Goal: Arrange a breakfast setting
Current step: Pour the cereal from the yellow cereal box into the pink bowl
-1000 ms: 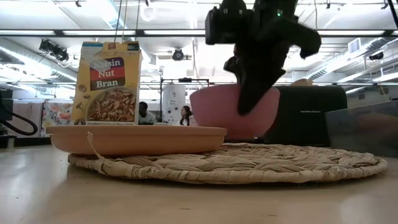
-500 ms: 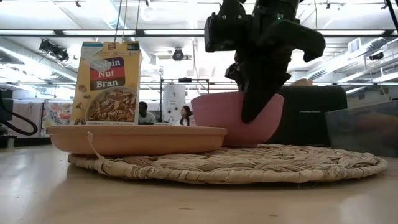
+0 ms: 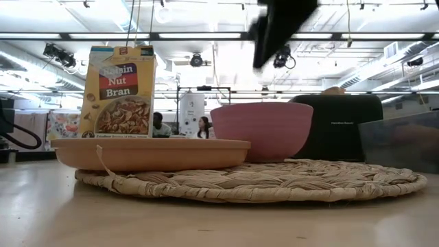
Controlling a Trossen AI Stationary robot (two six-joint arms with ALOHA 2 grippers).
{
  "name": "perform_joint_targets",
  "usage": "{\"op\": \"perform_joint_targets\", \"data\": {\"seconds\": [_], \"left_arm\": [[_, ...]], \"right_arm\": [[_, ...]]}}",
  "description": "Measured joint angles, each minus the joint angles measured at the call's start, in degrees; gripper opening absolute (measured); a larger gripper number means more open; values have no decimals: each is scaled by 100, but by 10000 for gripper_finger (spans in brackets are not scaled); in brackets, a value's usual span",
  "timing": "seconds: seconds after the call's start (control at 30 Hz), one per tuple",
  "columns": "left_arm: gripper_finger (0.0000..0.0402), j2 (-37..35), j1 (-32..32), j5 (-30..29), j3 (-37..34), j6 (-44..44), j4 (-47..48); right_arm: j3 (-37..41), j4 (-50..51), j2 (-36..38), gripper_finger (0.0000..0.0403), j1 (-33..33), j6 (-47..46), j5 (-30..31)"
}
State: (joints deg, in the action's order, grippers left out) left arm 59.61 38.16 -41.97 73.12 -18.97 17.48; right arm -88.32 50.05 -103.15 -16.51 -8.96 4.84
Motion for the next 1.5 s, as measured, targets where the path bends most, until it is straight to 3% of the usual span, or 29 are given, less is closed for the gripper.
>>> {"op": "perform_joint_targets", "data": {"seconds": [0.17,0.33,0.6,0.73,0.87,1.03,1.27,1.5], "left_arm": [[137,0,-767,-106,0,-111,-53],[167,6,-1926,704,533,636,280],[230,190,-4426,1420,2208,959,2742],[249,353,-5721,1903,2630,1213,3631],[258,560,-6955,2385,2671,1692,3940],[259,993,-8341,3456,2671,2559,3945],[254,1664,-9427,4759,2671,3993,4311],[237,2094,-9763,4934,2669,4796,4956]], "right_arm": [[-424,66,791,250,2,9,125],[-528,-314,1642,284,11,11,880],[-533,-400,2531,310,20,34,1806],[-533,-372,2678,311,54,349,1827],[-530,-360,2685,311,169,564,1782],[-529,-232,2683,311,271,655,1599],[-528,127,2681,311,253,503,1329],[-526,493,2681,311,146,315,1281]]}}
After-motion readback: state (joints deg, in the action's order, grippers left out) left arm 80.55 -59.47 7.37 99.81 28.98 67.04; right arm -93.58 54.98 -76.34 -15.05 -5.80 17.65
